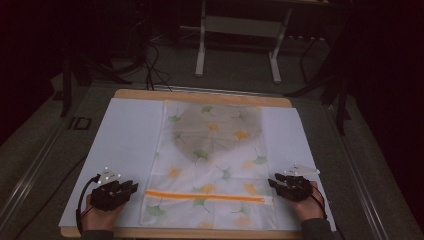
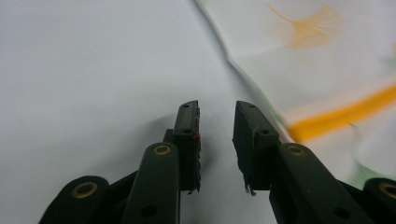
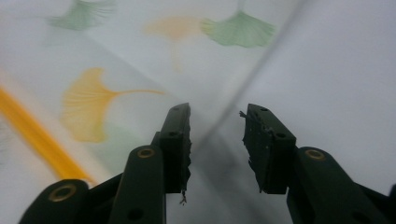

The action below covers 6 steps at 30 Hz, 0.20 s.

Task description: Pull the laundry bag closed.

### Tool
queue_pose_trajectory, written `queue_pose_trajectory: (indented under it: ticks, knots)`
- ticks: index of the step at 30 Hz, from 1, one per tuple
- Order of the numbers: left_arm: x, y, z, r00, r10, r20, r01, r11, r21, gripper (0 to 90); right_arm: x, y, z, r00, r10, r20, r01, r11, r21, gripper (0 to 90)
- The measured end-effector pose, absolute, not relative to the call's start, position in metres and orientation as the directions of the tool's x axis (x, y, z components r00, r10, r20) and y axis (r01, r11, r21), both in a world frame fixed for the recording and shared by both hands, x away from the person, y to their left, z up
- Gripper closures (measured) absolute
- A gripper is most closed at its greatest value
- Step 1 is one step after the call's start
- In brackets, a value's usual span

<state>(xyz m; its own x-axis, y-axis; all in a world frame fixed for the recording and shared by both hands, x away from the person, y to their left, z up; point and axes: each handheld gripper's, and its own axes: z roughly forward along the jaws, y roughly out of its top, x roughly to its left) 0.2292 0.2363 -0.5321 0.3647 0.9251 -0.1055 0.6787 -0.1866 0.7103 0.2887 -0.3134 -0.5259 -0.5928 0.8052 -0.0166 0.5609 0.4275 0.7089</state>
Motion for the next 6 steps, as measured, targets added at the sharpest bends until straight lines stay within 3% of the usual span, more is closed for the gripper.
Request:
queue_pose_trajectory:
  ticks: [6]
  knots:
    - [0.2370,0.2360,-0.5352,0.286,0.958,-0.010,0.668,-0.191,0.719,63.6,0.2938,-0.3154,-0.5346,-0.521,0.853,-0.028,0.589,0.383,0.712,56.5]
